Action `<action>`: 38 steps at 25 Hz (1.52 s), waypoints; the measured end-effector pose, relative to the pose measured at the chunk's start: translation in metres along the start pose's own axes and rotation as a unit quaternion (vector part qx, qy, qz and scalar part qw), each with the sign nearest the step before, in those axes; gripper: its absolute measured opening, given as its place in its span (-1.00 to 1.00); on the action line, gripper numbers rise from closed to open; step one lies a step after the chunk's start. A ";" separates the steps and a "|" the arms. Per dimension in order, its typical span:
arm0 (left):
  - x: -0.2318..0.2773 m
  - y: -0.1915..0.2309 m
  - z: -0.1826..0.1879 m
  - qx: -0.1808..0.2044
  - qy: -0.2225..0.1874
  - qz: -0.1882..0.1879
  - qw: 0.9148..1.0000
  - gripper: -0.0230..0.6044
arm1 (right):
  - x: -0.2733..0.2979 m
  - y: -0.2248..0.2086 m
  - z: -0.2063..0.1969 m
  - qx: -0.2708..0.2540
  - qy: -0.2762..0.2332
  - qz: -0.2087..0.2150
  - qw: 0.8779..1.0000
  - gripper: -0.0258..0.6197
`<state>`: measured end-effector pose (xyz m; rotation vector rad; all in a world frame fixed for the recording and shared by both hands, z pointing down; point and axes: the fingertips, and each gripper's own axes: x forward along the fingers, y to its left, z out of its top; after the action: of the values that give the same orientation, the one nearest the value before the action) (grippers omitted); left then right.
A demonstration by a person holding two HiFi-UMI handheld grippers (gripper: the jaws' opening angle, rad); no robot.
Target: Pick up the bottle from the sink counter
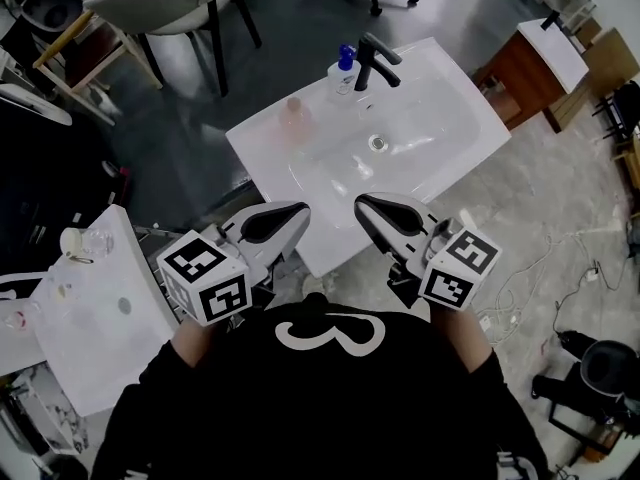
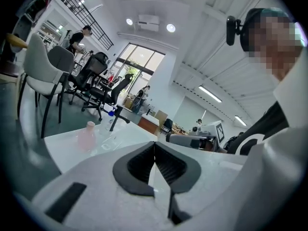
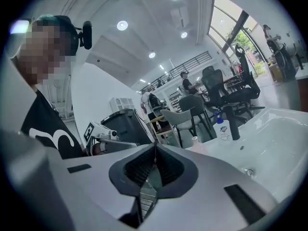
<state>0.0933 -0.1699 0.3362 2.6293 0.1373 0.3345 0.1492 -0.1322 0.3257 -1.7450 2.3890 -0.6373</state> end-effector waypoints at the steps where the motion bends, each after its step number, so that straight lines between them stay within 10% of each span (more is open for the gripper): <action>1: 0.000 0.007 0.001 -0.004 -0.002 0.004 1.000 -0.88 | 0.006 -0.003 -0.001 -0.001 0.005 0.002 1.000 -0.87; 22: 0.010 0.060 0.005 -0.055 -0.026 0.118 0.991 -0.88 | 0.077 -0.051 -0.012 -0.055 0.108 0.106 0.987 -0.87; 38: 0.016 0.094 -0.009 -0.129 -0.059 0.237 0.961 -0.88 | 0.142 -0.112 0.001 -0.129 0.113 0.142 0.975 -0.71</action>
<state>0.1098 -0.2463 0.3920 2.3860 -0.5493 0.3247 0.2010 -0.2928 0.3910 -1.4310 2.9231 -0.5294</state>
